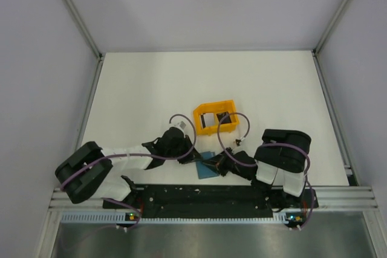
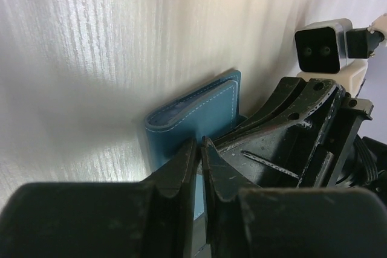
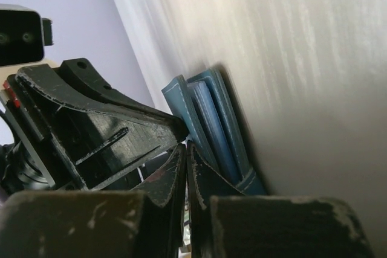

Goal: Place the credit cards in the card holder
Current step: Close the card holder at the center of the board.

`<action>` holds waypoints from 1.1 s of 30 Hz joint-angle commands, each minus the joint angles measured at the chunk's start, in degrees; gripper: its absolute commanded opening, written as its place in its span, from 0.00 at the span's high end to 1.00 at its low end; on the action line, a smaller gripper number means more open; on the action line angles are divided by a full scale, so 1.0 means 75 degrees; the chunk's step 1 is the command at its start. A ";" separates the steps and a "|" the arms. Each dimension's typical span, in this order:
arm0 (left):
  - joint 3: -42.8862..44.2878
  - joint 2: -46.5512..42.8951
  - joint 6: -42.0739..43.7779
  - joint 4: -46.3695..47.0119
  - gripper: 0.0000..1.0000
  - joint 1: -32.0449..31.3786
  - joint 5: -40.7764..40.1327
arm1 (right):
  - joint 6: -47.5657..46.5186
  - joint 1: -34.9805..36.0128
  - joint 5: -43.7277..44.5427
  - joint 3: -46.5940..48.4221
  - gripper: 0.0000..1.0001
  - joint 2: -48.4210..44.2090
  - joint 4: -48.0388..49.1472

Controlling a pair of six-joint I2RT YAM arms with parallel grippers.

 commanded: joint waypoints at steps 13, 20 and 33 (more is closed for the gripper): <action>0.0720 -0.0568 0.0901 -0.1598 0.84 0.0044 -0.0606 | -0.3122 -0.0091 0.1622 0.0874 0.72 -0.5771 -0.8221; 0.0966 -0.0673 0.1229 -0.1973 0.83 0.0056 -0.0477 | -0.3485 -0.0150 0.1823 0.1319 0.70 -0.7368 -1.1009; 0.0697 -0.0463 0.1324 -0.0789 0.81 -0.0237 0.0718 | -0.4646 0.0951 0.2677 0.4516 0.66 -0.5627 -1.4631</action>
